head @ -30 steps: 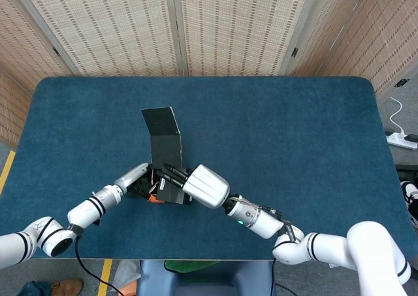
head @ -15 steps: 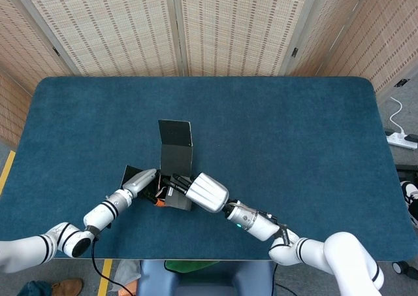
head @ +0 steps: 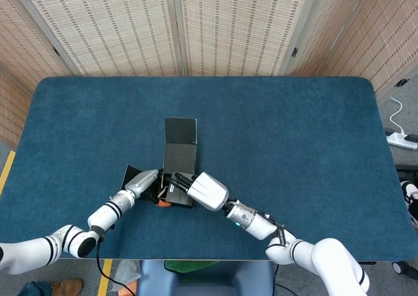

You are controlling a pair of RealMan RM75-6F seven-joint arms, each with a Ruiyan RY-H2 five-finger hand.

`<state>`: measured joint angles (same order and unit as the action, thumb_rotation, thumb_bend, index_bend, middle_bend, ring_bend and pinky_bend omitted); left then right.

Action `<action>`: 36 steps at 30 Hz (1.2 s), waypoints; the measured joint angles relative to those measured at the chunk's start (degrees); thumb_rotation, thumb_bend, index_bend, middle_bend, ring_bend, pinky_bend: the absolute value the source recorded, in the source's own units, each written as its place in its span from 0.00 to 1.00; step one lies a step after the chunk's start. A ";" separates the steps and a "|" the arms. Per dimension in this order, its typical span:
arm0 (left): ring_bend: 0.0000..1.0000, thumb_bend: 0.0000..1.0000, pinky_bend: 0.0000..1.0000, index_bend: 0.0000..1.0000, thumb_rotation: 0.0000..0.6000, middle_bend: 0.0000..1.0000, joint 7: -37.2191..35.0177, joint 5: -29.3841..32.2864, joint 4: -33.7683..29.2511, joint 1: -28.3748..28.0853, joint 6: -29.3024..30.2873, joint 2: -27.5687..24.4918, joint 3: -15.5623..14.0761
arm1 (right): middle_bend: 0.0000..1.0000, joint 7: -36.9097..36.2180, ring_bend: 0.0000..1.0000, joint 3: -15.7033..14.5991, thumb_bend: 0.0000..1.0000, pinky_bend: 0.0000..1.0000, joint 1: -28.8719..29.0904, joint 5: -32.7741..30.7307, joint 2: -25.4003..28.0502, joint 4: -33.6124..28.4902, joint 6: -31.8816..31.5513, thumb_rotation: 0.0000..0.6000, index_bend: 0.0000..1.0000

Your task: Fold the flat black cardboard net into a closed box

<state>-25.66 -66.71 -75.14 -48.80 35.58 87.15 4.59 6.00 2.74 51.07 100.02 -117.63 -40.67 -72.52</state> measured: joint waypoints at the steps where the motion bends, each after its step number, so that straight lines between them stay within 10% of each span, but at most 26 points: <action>1: 0.53 0.16 0.55 0.22 1.00 0.26 0.34 -0.08 -0.16 0.08 0.08 -0.04 0.09 | 0.23 -0.08 0.73 0.01 0.03 1.00 0.13 0.00 -0.08 0.21 0.04 1.00 0.10; 36: 0.52 0.16 0.53 0.18 1.00 0.24 7.31 0.39 -1.47 1.69 -0.23 1.17 2.99 | 0.31 -2.26 0.74 -1.72 0.14 1.00 0.29 0.00 -1.18 3.48 -0.59 1.00 0.21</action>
<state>-18.35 -66.32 -76.61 -47.11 35.35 88.32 7.57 3.75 1.02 51.36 100.02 -118.81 -37.19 -73.11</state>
